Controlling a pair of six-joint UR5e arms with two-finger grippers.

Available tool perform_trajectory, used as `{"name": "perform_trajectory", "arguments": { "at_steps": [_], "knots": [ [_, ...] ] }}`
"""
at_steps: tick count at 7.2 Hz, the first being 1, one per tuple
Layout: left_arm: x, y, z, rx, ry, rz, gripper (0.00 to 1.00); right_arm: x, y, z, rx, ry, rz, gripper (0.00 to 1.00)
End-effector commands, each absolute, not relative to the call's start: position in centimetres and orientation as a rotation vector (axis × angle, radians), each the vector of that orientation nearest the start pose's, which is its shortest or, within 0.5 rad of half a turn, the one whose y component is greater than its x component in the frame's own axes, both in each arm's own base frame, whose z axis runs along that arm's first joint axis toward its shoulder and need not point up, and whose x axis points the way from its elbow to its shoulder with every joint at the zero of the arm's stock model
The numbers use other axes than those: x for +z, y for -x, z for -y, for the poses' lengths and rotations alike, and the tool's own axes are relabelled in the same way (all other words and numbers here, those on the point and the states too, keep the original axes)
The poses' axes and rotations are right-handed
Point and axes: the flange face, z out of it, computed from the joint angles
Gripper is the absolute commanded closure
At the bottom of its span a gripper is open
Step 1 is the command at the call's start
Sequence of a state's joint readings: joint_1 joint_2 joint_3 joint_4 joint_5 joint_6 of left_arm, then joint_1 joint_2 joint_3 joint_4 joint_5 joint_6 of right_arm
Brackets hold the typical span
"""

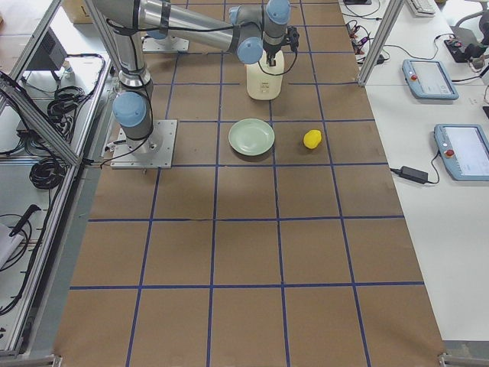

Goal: Press rice cooker button
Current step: 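Lower the right gripper and press down on the green button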

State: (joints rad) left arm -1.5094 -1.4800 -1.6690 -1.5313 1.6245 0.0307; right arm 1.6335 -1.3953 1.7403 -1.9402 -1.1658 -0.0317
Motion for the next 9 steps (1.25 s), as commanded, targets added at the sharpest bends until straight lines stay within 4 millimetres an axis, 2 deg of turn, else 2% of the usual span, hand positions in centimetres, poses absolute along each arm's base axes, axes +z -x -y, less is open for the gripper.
{"name": "perform_trajectory", "arguments": {
  "at_steps": [1,9],
  "knots": [
    [48.66,9.97,46.36,-0.046,0.049,-3.086,0.0,35.7,-20.83,53.3,-0.025,0.137,-2.731,0.94],
    [48.66,9.97,46.36,-0.046,0.049,-3.086,0.0,35.0,-21.02,53.06,-0.032,0.147,-2.717,0.94]
  ]
}}
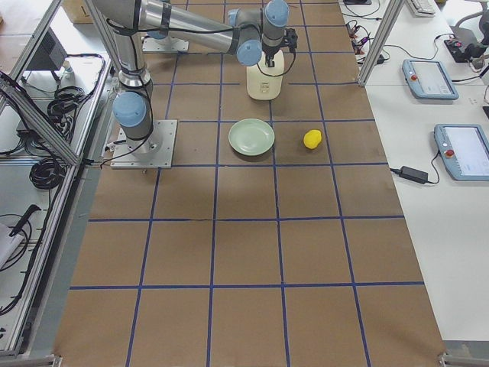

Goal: Press rice cooker button
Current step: 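Lower the right gripper and press down on the green button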

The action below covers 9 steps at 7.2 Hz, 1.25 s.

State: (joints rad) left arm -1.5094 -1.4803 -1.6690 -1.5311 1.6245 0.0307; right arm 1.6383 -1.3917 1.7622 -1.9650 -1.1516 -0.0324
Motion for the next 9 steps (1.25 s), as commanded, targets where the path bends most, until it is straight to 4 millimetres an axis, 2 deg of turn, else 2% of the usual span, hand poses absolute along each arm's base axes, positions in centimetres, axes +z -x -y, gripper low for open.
{"name": "perform_trajectory", "arguments": {
  "at_steps": [1,9],
  "knots": [
    [48.64,9.97,46.35,-0.044,0.049,-3.086,0.0,34.76,-21.02,53.05,-0.038,0.146,-2.717,0.94],
    [48.66,9.97,46.36,-0.046,0.049,-3.086,0.0,34.37,-21.06,53.41,-0.07,0.157,-2.714,0.94]
  ]
}}
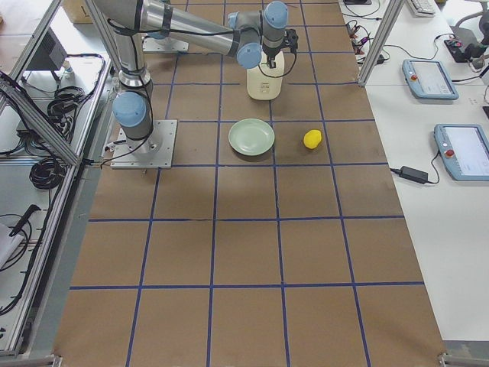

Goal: Press rice cooker button
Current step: 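Lower the right gripper and press down on the green button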

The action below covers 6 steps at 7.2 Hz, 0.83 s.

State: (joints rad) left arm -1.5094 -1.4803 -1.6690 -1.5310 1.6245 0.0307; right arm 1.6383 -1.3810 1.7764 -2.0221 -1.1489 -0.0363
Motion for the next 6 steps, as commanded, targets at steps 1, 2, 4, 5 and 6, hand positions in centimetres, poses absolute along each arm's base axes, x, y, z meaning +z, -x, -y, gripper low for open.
{"name": "perform_trajectory", "arguments": {
  "at_steps": [1,2,4,5,6],
  "knots": [
    [48.7,10.0,46.4,-0.046,0.049,-3.086,0.0,34.9,-21.0,53.4,-0.079,0.153,-2.715,0.94],
    [48.7,10.0,46.4,-0.046,0.049,-3.086,0.0,35.2,-21.0,53.3,-0.075,0.15,-2.717,0.93],
    [48.7,10.0,46.4,-0.046,0.049,-3.086,0.0,36.1,-21.0,53.1,-0.097,0.152,-2.72,0.81],
    [48.7,10.0,46.3,-0.048,0.049,-3.086,0.0,37.3,-20.9,52.7,-0.129,0.161,-2.727,0.62],
    [48.7,10.0,46.3,-0.046,0.049,-3.086,0.0,38.2,-20.9,52.9,-0.156,0.164,-2.729,0.12]
  ]
}}
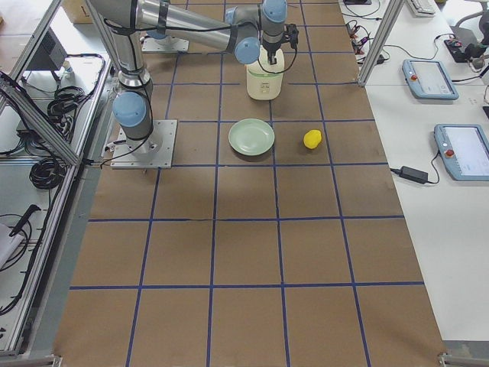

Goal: Press rice cooker button
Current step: 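Lift the right gripper away as the cooker lid springs open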

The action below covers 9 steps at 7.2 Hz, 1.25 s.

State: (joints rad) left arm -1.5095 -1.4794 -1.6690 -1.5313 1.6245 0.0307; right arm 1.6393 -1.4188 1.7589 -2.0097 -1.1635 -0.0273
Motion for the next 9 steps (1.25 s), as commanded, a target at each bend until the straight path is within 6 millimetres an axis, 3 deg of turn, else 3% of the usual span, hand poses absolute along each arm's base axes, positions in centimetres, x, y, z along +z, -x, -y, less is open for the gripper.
{"name": "perform_trajectory", "arguments": {
  "at_steps": [1,3,5,9],
  "knots": [
    [48.7,10.0,46.3,-0.046,0.049,-3.086,0.0,40.5,-20.9,52.7,-0.188,0.173,-2.754,0.0],
    [48.6,10.0,46.3,-0.044,0.049,-3.086,0.0,46.6,-19.5,52.2,-0.191,0.17,-2.899,0.0],
    [48.6,10.0,46.3,-0.043,0.049,-3.086,0.0,50.0,-18.6,52.6,-0.216,0.171,-2.986,0.0],
    [48.7,10.0,46.4,-0.046,0.049,-3.086,0.0,51.6,-16.1,52.1,-0.213,0.114,-3.082,0.0]
  ]
}}
